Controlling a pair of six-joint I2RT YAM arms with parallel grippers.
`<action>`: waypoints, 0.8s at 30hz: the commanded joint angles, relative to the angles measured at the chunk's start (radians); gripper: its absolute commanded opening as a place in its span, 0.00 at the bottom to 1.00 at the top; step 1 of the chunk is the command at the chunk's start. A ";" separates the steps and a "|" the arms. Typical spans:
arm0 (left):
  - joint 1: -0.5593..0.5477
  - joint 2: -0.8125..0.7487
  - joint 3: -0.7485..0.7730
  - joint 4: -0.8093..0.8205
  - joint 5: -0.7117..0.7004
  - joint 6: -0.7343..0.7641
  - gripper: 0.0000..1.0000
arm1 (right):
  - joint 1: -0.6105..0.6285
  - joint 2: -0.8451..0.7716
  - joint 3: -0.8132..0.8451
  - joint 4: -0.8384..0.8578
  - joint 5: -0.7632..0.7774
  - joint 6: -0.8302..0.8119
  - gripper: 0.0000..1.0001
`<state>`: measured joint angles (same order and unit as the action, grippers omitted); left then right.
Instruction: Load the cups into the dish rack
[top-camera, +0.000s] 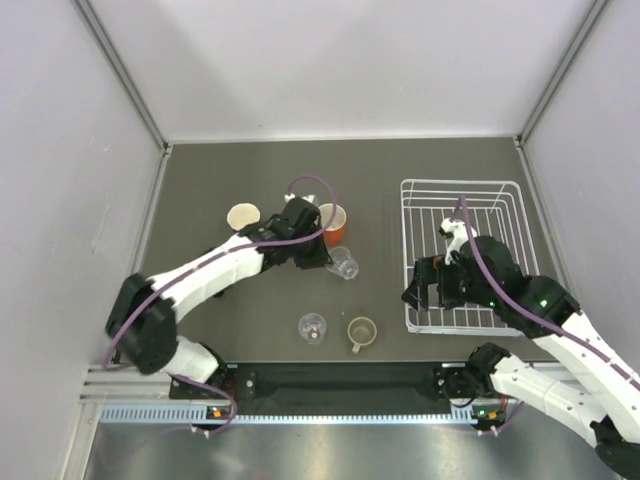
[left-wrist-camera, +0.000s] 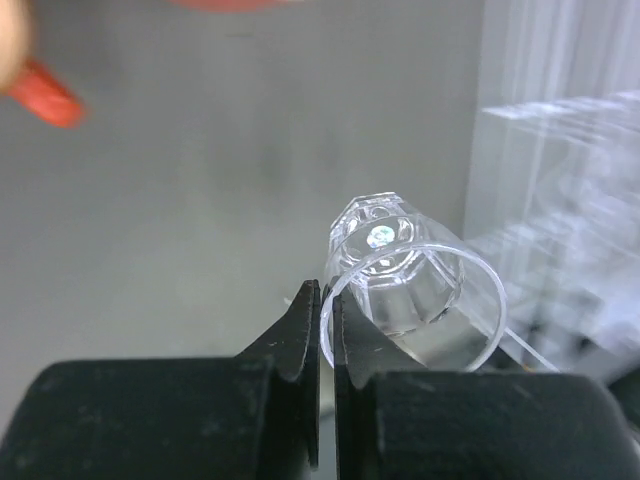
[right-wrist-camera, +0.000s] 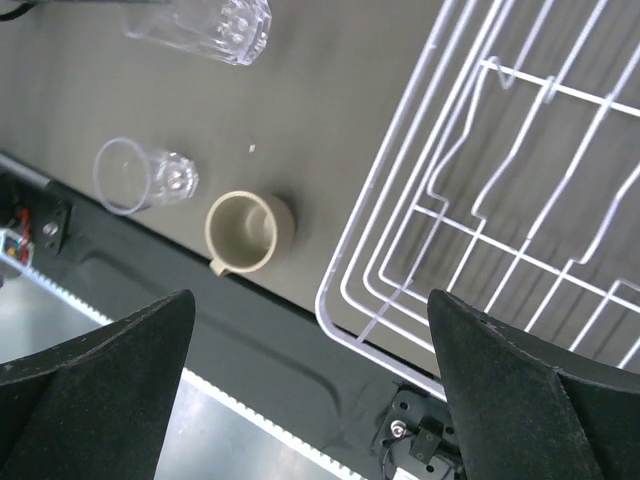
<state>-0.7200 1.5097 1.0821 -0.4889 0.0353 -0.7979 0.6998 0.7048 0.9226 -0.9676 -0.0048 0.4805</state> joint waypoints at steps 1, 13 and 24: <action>-0.001 -0.204 -0.042 0.123 0.202 -0.009 0.00 | 0.013 -0.027 0.030 0.000 -0.088 -0.062 1.00; -0.002 -0.575 -0.357 0.787 0.537 -0.404 0.00 | 0.010 -0.183 0.033 0.302 -0.385 -0.059 1.00; -0.004 -0.668 -0.614 1.434 0.477 -0.742 0.00 | 0.013 -0.137 -0.059 0.826 -0.586 0.132 0.99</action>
<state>-0.7208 0.8593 0.5182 0.6189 0.5297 -1.3987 0.7006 0.5236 0.8650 -0.3416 -0.5034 0.5629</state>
